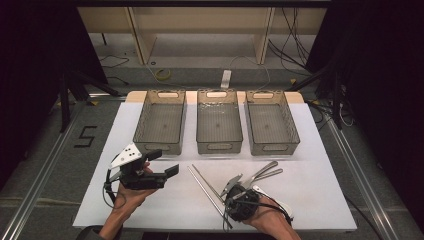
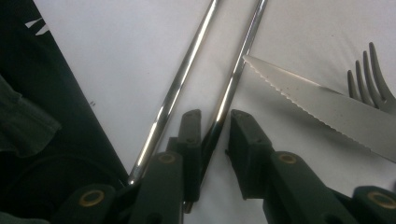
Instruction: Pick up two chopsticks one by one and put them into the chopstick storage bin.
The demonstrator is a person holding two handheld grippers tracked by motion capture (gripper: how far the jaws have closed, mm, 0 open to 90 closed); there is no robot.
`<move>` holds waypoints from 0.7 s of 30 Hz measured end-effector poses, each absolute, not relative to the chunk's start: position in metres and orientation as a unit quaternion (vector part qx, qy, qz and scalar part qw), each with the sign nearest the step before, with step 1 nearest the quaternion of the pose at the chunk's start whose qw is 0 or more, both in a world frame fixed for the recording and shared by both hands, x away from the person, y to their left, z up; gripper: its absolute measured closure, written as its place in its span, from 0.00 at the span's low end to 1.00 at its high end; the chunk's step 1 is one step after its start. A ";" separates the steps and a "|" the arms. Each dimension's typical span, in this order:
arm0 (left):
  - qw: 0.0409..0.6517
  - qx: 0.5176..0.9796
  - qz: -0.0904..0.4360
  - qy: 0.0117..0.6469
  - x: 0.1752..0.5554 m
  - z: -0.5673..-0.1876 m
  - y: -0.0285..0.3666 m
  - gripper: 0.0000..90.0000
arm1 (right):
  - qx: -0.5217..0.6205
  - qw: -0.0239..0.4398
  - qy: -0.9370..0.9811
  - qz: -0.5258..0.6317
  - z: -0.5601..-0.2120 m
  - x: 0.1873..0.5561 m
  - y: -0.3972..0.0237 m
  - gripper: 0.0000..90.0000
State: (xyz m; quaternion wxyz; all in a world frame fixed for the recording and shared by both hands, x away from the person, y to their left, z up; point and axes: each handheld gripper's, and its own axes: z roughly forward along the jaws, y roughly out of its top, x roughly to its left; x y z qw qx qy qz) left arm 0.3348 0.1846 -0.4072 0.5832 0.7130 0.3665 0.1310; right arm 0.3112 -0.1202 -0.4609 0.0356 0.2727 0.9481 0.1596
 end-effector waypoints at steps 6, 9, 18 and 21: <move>0.585 0.713 0.133 0.362 0.333 -0.406 0.186 0.13 | 0.259 0.035 0.953 0.151 -0.461 0.317 -0.119 0.90; 0.585 0.712 0.132 0.363 0.333 -0.406 0.185 0.13 | 0.262 0.030 0.954 0.143 -0.460 0.319 -0.118 0.93; 0.584 0.714 0.131 0.364 0.334 -0.406 0.185 0.13 | 0.253 0.032 0.958 0.135 -0.460 0.321 -0.116 0.94; 0.584 0.714 0.131 0.363 0.334 -0.406 0.185 0.13 | 0.245 0.032 0.960 0.132 -0.459 0.322 -0.116 0.95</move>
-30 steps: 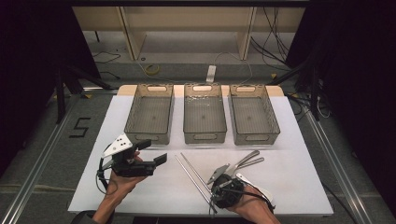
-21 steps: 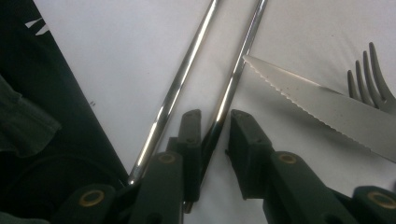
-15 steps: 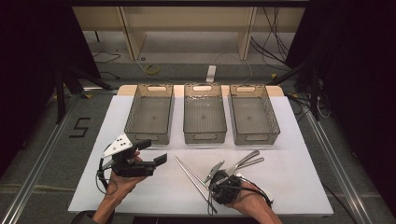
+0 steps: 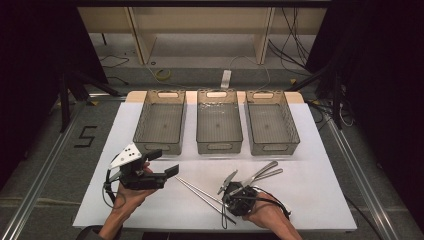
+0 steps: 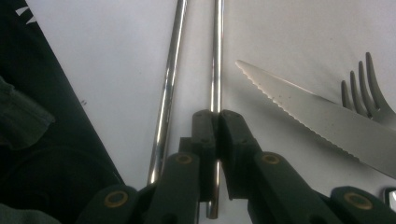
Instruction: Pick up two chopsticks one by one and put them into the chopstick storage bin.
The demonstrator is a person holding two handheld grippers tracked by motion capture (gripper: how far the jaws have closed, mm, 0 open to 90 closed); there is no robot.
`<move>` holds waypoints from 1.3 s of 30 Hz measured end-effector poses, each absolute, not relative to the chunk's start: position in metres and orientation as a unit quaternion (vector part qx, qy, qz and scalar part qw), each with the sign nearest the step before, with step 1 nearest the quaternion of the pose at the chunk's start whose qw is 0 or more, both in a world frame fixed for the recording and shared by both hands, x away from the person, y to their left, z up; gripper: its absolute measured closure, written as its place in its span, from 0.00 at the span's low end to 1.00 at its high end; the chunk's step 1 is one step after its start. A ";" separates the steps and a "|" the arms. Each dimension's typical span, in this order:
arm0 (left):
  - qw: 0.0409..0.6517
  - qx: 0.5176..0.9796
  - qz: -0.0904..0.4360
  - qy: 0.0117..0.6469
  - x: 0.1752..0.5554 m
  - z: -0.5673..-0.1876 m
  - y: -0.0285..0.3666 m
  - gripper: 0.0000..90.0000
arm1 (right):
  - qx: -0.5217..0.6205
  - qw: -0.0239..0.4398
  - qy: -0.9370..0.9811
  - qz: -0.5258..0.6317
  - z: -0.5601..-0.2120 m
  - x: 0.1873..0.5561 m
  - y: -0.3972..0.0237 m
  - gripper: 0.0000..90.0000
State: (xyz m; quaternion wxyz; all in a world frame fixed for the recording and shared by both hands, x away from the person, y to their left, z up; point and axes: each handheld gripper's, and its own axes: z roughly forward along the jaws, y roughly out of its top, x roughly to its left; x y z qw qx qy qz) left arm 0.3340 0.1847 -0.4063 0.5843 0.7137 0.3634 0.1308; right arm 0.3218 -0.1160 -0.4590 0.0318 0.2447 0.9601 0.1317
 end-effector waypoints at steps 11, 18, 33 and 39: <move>0.578 0.718 0.128 0.366 0.335 -0.408 0.184 0.13 | 0.229 0.049 0.963 0.136 -0.447 0.320 -0.117 0.95; 0.555 0.745 0.104 0.356 0.340 -0.413 0.173 0.14 | 0.221 0.056 0.962 0.152 -0.432 0.323 -0.122 0.95; 0.385 0.893 0.039 0.230 0.354 -0.449 0.103 0.21 | 0.198 0.070 0.965 0.155 -0.408 0.325 -0.120 0.95; 0.345 0.918 0.049 0.190 0.357 -0.455 0.086 0.29 | 0.194 0.071 0.966 0.157 -0.405 0.326 -0.120 0.95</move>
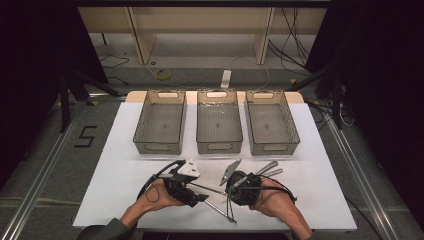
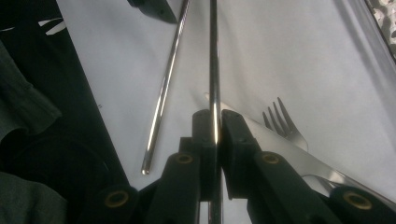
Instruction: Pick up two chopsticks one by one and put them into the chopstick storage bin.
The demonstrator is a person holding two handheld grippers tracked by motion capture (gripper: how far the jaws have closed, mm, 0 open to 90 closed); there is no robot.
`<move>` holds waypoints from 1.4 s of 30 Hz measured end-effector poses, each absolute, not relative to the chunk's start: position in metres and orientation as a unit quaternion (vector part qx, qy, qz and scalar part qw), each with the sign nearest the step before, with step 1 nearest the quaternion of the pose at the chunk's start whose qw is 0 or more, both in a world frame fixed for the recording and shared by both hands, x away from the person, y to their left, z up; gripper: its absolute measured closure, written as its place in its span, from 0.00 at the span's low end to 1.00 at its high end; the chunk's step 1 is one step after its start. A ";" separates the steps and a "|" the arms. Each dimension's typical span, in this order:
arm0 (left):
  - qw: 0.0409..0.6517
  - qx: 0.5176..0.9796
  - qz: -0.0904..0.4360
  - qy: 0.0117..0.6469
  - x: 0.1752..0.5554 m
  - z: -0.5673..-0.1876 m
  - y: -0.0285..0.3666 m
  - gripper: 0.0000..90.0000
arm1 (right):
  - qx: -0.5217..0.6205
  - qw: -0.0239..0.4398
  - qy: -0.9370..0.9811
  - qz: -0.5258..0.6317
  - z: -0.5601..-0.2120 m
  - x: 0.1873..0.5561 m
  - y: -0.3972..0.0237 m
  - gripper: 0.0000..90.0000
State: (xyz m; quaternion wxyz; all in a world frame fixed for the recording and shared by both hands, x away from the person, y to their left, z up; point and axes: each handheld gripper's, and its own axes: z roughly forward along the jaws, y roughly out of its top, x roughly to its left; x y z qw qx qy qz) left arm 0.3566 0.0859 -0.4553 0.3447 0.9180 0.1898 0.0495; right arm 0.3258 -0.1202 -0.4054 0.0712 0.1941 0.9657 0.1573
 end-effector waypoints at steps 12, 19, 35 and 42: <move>0.322 0.935 0.059 0.139 0.364 -0.462 0.069 0.58 | 0.175 0.075 0.969 0.157 -0.401 0.326 -0.120 0.95; 0.312 0.942 0.067 0.105 0.362 -0.461 0.063 0.74 | 0.176 0.070 0.969 0.160 -0.399 0.325 -0.120 0.95; 0.288 0.947 0.135 0.031 0.356 -0.438 0.070 0.95 | 0.236 0.105 0.924 0.280 -0.375 0.343 -0.152 0.57; 0.300 0.937 0.164 0.074 0.365 -0.425 0.088 0.95 | 0.266 0.142 0.889 0.344 -0.364 0.339 -0.163 0.44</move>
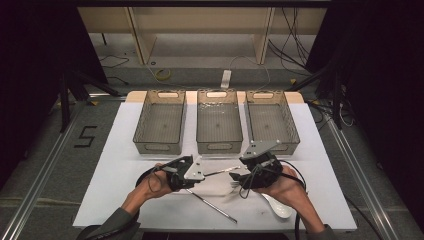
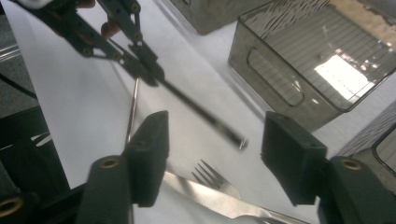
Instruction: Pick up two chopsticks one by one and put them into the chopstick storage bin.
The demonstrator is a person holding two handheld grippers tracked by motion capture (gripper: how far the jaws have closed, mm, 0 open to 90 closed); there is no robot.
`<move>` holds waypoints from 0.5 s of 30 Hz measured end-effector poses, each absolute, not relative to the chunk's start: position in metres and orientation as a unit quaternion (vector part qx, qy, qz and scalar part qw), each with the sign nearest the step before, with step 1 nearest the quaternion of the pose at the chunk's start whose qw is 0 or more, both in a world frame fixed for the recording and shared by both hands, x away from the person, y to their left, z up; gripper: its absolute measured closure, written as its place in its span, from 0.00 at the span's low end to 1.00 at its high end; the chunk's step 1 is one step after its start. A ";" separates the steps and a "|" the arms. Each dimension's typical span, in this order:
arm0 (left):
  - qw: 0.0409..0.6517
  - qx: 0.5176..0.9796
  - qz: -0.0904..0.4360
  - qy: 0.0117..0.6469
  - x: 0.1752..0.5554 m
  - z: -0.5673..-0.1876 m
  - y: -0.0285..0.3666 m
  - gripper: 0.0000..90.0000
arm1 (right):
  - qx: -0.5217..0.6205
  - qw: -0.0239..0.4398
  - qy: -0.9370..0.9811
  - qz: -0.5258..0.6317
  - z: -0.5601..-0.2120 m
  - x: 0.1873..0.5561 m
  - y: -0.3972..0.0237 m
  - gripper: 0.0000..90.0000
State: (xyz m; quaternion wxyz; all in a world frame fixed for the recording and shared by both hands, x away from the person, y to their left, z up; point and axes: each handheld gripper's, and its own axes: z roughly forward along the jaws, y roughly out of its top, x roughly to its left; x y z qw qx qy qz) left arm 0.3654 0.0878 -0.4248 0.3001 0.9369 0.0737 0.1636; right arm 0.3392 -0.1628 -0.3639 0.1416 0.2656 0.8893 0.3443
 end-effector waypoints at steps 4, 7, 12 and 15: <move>0.312 0.930 0.168 0.099 0.369 -0.419 0.096 0.95 | 0.264 0.135 0.881 0.368 -0.368 0.334 -0.164 0.41; 0.329 0.920 0.164 0.134 0.373 -0.413 0.103 0.95 | 0.269 0.132 0.866 0.400 -0.374 0.332 -0.166 0.41; 0.352 0.905 0.149 0.186 0.377 -0.405 0.113 0.95 | 0.280 0.127 0.846 0.436 -0.387 0.328 -0.173 0.39; 0.367 0.890 0.135 0.235 0.382 -0.399 0.122 0.95 | 0.304 0.122 0.828 0.455 -0.398 0.326 -0.186 0.38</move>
